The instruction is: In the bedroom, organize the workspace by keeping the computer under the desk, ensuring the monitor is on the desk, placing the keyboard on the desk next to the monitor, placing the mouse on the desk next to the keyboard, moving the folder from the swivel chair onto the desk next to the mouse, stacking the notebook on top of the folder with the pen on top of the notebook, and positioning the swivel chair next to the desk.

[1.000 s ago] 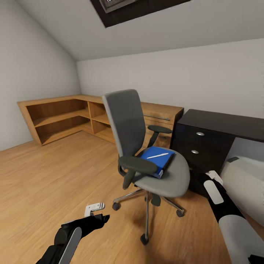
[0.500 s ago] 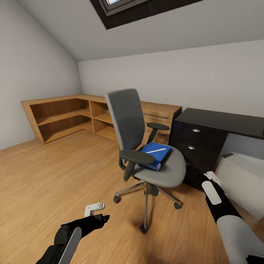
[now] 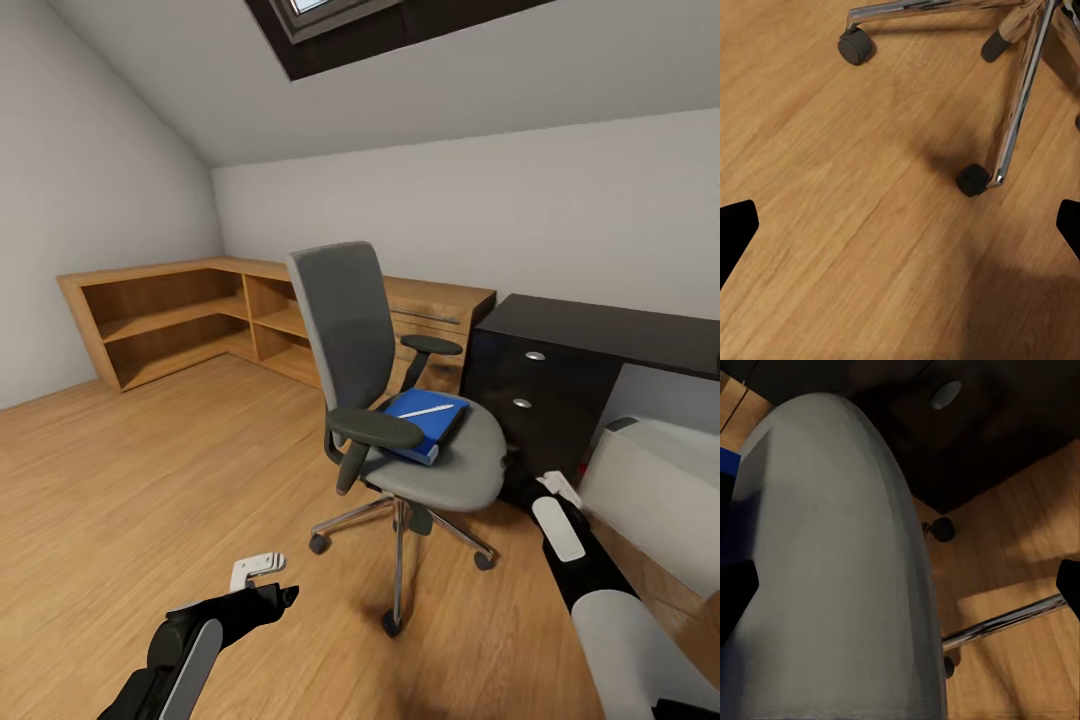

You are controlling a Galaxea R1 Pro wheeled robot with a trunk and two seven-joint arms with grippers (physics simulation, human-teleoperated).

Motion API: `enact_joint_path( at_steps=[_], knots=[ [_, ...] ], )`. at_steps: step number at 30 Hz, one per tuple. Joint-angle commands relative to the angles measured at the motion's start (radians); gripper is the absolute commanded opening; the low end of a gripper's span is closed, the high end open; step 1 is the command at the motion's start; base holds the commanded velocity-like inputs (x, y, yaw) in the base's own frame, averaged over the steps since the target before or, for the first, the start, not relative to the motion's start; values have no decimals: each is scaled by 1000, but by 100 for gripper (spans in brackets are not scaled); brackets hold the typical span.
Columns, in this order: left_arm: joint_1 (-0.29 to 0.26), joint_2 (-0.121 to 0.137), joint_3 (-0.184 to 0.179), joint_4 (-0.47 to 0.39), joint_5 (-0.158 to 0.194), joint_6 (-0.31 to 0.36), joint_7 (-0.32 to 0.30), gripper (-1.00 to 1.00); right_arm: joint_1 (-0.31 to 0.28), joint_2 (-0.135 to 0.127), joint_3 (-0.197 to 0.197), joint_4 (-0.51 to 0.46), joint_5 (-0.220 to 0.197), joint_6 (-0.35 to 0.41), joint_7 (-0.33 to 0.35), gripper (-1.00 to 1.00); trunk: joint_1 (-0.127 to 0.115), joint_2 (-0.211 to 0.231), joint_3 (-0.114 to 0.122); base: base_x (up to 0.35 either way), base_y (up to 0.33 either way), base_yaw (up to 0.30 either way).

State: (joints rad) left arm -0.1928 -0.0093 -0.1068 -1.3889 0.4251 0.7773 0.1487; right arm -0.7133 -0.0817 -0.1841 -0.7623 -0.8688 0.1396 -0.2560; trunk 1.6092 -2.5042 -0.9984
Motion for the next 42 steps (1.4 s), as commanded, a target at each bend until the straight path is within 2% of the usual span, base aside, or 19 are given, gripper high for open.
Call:
enact_joint_path(
  at_steps=[1,13,42],
  knots=[
    [-1,0,-1,-1,11,3,10,100,1,2,-1,-2,-6,5,-5,100,0,0,-1,0,0,0],
    [-1,0,-1,-4,11,4,9,100,8,13,0,-3,-4,3,-5,100,0,0,-1,0,0,24],
    [-1,0,-2,-4,11,3,9,100,8,11,-1,-5,-3,3,-5,100,0,0,14,0,0,252]
  ],
)
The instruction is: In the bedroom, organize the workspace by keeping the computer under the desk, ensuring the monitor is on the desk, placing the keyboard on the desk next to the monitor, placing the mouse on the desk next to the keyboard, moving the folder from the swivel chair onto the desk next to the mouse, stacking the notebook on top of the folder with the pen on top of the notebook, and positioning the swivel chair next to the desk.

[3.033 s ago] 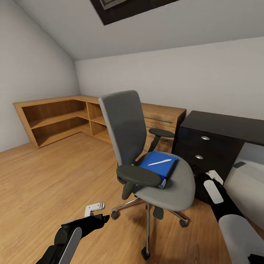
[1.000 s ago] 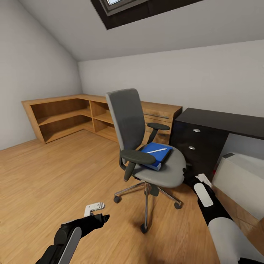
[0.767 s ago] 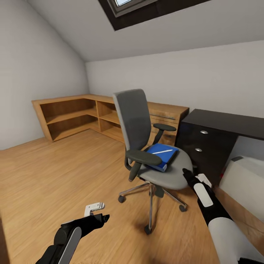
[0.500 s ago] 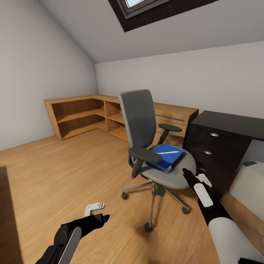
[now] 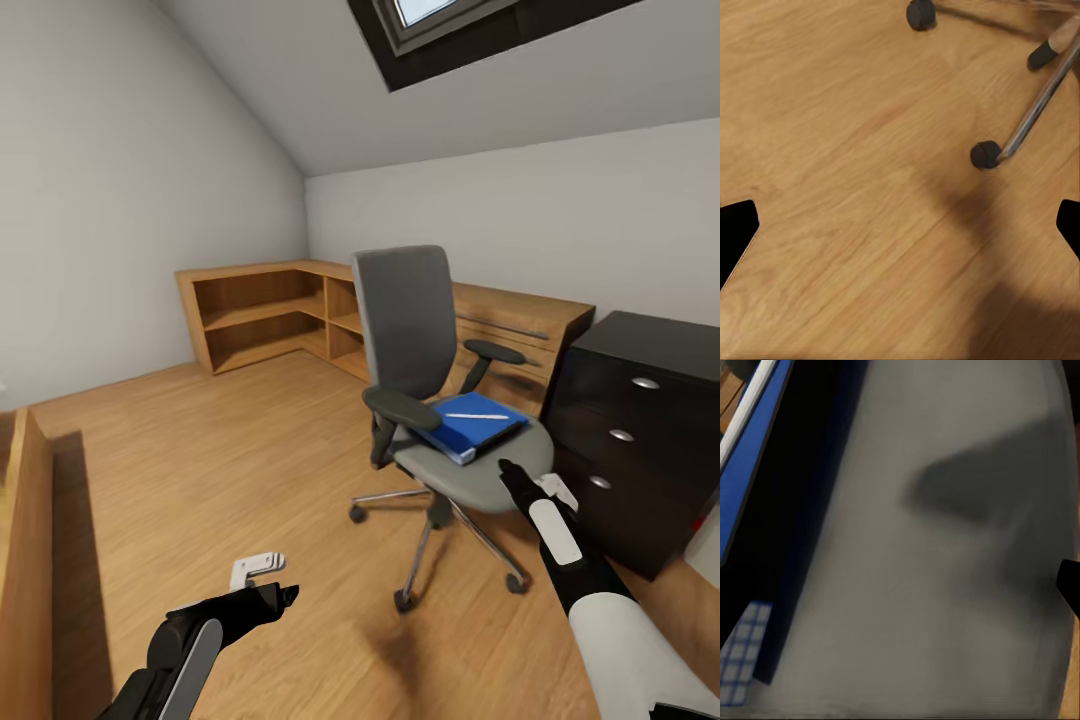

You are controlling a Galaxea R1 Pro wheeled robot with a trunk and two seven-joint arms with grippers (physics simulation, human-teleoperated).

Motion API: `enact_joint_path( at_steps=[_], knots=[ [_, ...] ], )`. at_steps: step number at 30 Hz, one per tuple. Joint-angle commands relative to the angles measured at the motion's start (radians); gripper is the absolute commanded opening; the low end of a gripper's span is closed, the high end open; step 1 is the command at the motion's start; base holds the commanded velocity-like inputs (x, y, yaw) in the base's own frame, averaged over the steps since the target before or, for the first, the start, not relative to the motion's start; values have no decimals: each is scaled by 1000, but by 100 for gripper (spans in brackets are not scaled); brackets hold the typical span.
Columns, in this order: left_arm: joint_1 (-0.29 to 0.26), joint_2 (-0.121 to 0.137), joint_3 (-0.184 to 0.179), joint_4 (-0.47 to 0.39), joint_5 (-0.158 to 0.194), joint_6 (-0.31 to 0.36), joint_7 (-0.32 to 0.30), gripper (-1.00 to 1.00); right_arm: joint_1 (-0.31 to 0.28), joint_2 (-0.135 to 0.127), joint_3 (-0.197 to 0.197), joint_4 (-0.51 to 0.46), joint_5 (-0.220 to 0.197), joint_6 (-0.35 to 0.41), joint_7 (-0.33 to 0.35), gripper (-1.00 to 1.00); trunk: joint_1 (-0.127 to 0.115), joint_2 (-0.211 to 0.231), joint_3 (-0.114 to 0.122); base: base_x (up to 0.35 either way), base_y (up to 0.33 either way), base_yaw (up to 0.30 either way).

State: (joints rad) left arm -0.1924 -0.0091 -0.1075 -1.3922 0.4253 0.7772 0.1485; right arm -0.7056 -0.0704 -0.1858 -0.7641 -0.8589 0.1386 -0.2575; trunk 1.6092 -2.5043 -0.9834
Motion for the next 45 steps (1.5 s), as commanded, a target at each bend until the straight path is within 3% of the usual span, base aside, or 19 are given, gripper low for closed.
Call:
enact_joint_path(
  at_steps=[1,17,45],
  knots=[
    [-1,0,-1,-1,10,4,10,100,0,0,0,-3,-12,4,-3,100,0,0,0,0,0,257],
    [-1,-1,-1,-1,11,4,10,100,0,-2,0,-4,-10,4,-3,100,0,0,7,0,0,235],
    [-1,0,-3,6,10,4,11,100,0,-10,-2,-7,-7,-4,-1,100,0,0,7,0,-59,7]
  ],
)
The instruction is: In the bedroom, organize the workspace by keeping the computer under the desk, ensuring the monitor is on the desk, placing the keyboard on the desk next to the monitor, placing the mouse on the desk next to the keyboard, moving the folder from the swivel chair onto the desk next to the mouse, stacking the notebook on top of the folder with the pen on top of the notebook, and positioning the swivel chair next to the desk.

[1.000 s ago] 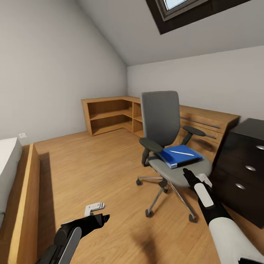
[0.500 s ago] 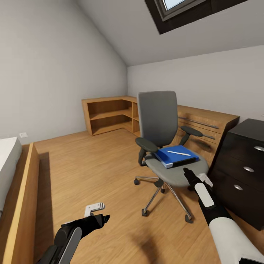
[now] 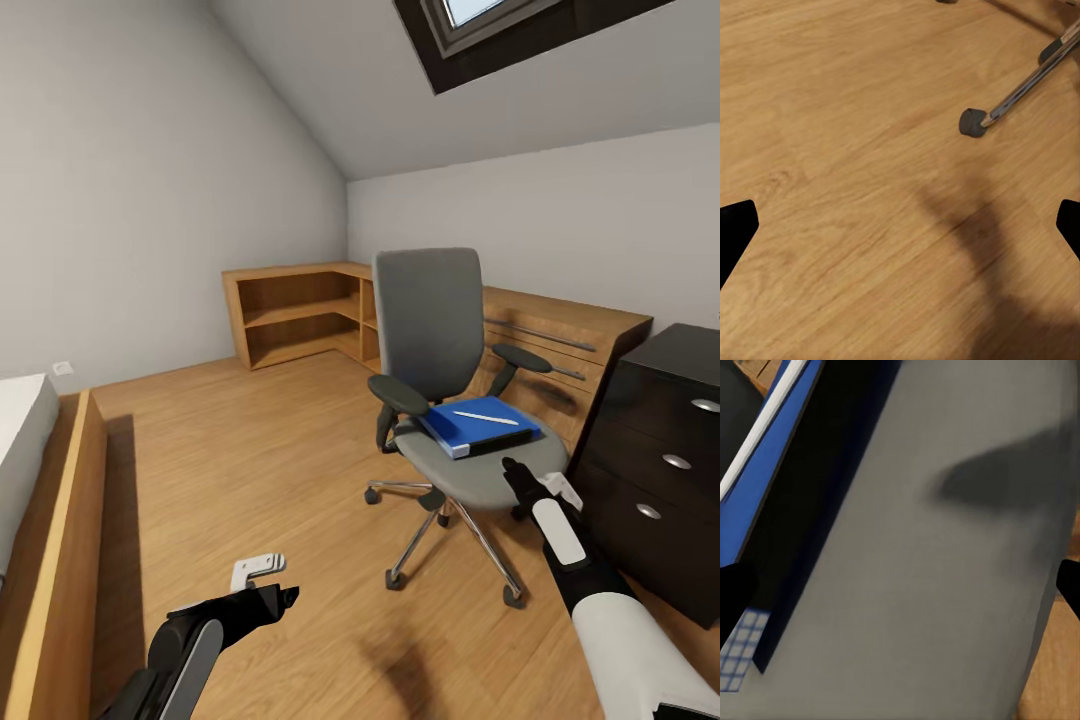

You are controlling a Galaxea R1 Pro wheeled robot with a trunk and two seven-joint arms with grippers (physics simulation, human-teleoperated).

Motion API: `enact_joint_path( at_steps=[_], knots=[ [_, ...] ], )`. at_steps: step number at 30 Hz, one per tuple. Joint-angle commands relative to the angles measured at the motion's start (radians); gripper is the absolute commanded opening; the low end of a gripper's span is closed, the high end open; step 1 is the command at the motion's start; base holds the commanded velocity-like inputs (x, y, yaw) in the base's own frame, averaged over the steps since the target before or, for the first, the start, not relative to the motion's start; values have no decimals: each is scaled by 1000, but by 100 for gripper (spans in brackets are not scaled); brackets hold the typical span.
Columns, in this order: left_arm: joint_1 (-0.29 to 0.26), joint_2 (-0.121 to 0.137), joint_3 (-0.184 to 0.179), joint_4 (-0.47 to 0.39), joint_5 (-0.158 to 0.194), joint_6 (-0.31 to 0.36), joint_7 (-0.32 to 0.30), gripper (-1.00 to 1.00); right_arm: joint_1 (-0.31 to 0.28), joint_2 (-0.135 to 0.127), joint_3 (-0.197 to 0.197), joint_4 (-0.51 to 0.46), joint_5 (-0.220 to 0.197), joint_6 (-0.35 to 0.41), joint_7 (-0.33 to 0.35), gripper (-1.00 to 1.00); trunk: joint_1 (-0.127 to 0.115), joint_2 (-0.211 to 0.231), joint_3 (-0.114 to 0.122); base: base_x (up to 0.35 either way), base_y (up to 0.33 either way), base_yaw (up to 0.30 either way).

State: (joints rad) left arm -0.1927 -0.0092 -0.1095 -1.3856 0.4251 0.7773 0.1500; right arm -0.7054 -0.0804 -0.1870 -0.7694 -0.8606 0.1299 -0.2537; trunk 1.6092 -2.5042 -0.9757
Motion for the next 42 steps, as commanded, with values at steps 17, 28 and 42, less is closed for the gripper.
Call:
enact_joint_path(
  at_steps=[17,28,42],
  knots=[
    [-1,0,0,-1,11,3,10,100,0,-1,-2,-1,-7,5,-9,100,0,0,-1,0,0,0],
    [-1,0,1,-1,11,3,10,100,0,-27,-10,2,-14,13,-12,100,0,0,-1,0,0,0],
    [-1,0,1,-1,11,3,10,100,0,-31,-83,2,-15,19,-14,100,0,0,-1,0,0,0]
  ],
)
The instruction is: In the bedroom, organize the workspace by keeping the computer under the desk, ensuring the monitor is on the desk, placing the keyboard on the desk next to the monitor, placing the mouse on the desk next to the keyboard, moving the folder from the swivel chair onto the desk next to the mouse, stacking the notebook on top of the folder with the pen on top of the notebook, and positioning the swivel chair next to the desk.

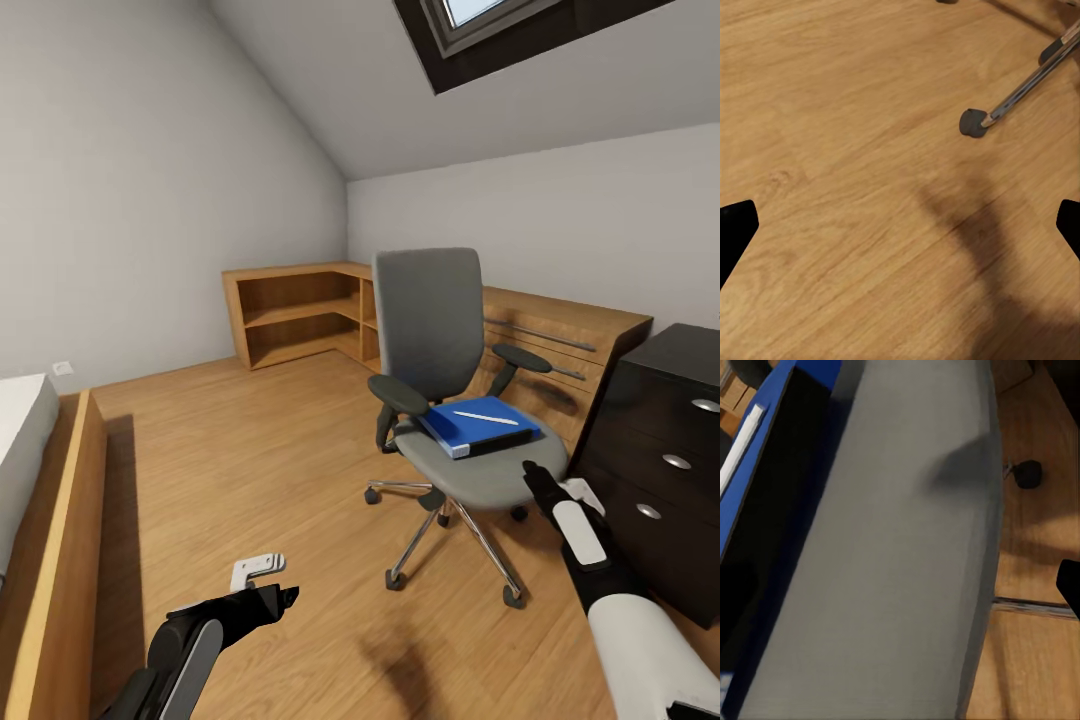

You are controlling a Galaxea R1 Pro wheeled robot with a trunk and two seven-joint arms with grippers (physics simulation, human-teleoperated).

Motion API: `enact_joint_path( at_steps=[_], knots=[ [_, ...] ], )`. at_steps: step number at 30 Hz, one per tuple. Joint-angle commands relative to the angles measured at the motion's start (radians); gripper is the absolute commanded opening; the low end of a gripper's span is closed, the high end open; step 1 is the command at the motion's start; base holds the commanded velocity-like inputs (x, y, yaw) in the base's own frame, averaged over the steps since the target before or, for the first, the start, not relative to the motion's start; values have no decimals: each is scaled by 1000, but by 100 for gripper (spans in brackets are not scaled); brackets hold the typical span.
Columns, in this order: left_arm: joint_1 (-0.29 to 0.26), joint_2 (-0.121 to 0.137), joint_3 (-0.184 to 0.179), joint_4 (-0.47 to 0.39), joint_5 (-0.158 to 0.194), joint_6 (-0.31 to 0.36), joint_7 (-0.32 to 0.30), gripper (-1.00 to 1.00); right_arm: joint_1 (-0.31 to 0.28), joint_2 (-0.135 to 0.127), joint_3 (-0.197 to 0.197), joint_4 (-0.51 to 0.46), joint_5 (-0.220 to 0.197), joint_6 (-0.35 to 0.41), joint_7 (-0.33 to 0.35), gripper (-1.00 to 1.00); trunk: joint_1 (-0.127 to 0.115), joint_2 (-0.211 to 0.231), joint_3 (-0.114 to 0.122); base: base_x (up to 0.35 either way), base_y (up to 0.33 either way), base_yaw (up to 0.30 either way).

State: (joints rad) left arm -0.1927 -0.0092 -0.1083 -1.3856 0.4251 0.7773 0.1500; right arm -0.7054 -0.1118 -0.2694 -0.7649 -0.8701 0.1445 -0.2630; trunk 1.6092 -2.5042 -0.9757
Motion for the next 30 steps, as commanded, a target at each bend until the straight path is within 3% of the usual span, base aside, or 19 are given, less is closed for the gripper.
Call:
enact_joint_path(
  at_steps=[1,11,20,23,30],
  knots=[
    [-1,0,-1,-1,11,3,10,100,0,0,-7,-2,-6,5,-5,100,0,0,-1,0,0,0],
    [-1,0,-1,-1,11,3,10,100,0,-11,-105,-2,-7,95,-4,100,0,0,-1,0,0,0],
    [-1,0,-1,-1,11,3,10,100,0,-11,-130,-3,-10,122,0,100,0,0,-1,0,0,0],
    [-1,0,-1,-1,11,3,10,100,0,-12,-135,-2,-26,137,0,100,0,0,-1,0,0,0],
    [-1,0,-1,-1,11,3,10,100,0,-21,-163,0,-130,201,-3,100,0,0,-1,0,0,0]
  ],
)
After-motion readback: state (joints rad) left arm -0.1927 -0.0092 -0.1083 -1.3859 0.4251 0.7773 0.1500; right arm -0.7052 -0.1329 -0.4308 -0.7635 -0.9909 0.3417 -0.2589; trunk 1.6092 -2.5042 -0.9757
